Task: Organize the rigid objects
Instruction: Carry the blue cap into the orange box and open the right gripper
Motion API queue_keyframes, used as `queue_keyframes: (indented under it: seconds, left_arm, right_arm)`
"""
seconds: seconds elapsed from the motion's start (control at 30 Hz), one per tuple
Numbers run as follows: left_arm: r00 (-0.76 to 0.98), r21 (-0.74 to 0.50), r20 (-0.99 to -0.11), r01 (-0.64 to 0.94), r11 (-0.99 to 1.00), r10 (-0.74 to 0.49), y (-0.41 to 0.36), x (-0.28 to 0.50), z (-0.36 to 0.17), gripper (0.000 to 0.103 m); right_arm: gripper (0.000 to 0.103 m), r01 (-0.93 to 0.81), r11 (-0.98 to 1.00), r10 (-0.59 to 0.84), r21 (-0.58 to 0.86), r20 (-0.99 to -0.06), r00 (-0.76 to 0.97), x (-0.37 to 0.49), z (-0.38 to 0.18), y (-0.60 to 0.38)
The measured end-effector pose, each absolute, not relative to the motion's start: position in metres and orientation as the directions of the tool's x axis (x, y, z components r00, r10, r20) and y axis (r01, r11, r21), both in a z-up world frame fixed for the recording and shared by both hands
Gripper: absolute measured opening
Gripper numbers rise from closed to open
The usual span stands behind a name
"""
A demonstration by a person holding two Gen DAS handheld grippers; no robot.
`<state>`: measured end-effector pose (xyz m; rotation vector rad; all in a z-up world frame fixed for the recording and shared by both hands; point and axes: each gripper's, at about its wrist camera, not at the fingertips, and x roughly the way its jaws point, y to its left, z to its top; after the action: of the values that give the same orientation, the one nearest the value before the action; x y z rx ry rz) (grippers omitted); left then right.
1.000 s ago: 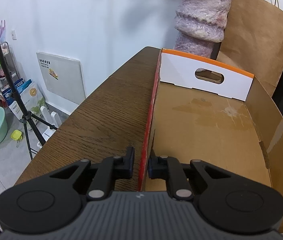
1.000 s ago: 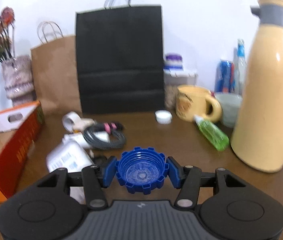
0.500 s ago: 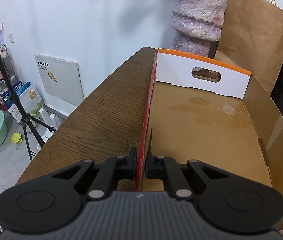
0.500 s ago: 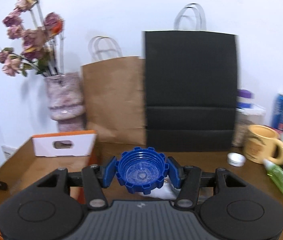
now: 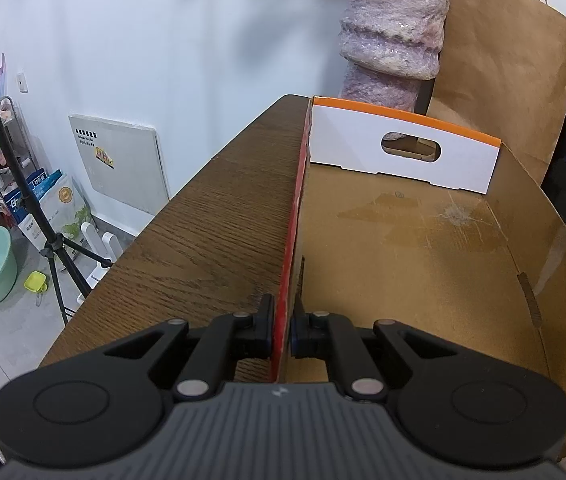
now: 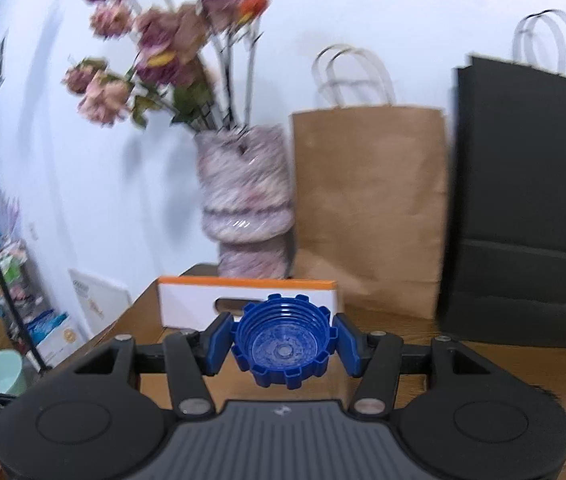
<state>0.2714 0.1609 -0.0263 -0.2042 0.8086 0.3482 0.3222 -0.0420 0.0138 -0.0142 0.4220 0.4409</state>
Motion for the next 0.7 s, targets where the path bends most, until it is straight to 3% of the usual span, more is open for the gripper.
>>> queue_keyframes:
  seconds: [0.17, 0.57, 0.6, 0.63, 0.7]
  left_arm:
    - [0.639, -0.043, -0.735, -0.377, 0.925, 0.226, 0.161, 0.271, -0.026, 0.008]
    - [0.638, -0.038, -0.735, -0.378, 0.925, 0.230, 0.160, 0.271, -0.026, 0.008]
    - [0.638, -0.037, -0.734, -0.377, 0.925, 0.231, 0.160, 0.271, -0.026, 0.008]
    - [0.638, -0.036, -0.734, -0.377, 0.926, 0.231, 0.160, 0.270, -0.026, 0.008]
    - [0.638, -0.038, -0.735, -0.378, 0.925, 0.230, 0.160, 0.271, -0.026, 0.008]
  right_arm:
    - [0.053, -0.478, 0.876, 0.447, 0.061, -0.477, 0.757, 0.332, -0.003, -0.020]
    - [0.054, -0.500, 0.861, 0.473, 0.095, -0.509, 0.719, 0.330, -0.010, -0.022]
    - [0.062, -0.498, 0.861, 0.476, 0.104, -0.513, 0.714, 0.332, -0.010, -0.024]
    - [0.077, -0.495, 0.861, 0.477, 0.116, -0.519, 0.709, 0.333, -0.011, -0.025]
    - [0.091, -0.482, 0.866, 0.475, 0.134, -0.521, 0.709, 0.335, -0.011, -0.027]
